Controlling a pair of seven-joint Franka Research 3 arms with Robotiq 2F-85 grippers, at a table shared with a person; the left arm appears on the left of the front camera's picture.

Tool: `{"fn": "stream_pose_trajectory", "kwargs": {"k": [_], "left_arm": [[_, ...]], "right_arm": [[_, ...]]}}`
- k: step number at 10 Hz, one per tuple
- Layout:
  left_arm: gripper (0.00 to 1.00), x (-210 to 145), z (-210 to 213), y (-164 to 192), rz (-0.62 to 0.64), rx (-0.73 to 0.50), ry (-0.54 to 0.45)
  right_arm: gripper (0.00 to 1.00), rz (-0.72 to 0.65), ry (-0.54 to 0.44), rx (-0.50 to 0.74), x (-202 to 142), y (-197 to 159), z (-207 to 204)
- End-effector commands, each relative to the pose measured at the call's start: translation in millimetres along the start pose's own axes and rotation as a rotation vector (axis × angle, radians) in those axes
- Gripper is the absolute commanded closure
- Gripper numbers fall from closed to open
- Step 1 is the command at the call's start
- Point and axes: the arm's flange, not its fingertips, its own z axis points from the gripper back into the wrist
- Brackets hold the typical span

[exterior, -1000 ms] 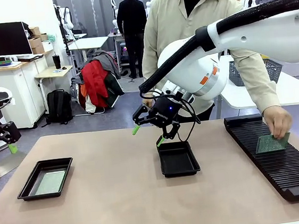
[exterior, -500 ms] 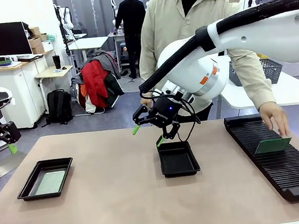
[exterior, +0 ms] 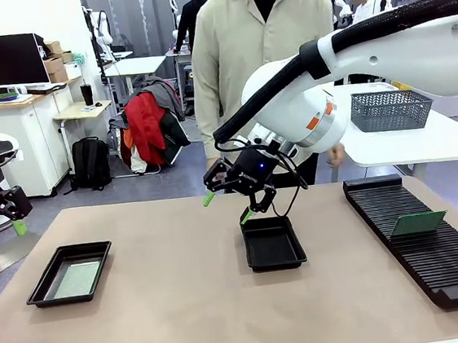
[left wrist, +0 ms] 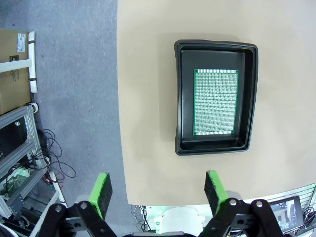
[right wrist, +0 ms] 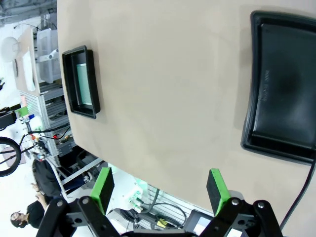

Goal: Inspect and transfer BCBs to ESD trays.
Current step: Pick up the Blank PCB from the PCB Rack and place it in the right ESD tray.

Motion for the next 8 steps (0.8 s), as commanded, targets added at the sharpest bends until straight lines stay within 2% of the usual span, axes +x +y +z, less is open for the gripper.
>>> {"fn": "stream_pose_trajectory", "kwargs": {"k": [1, 3, 4, 8], "left_arm": [[0.0, -1, -3, 1, -0.006, -0.001, 0.0], [0.0, -1, -3, 1, -0.006, -0.001, 0.0], [0.0, -1, -3, 1, -0.006, -0.001, 0.0], [0.0, -1, -3, 1, -0.006, -0.001, 0.0]], "right_arm": [[0.0, 0.076, -0.063, -0.086, -11, -11, 16], [0.0, 0.179, -0.098, -0.177, -22, -29, 45], [0.0, 0.262, -0.096, -0.184, -28, -36, 65], [0.0, 0.588, -0.142, -0.313, -54, -75, 184]]}}
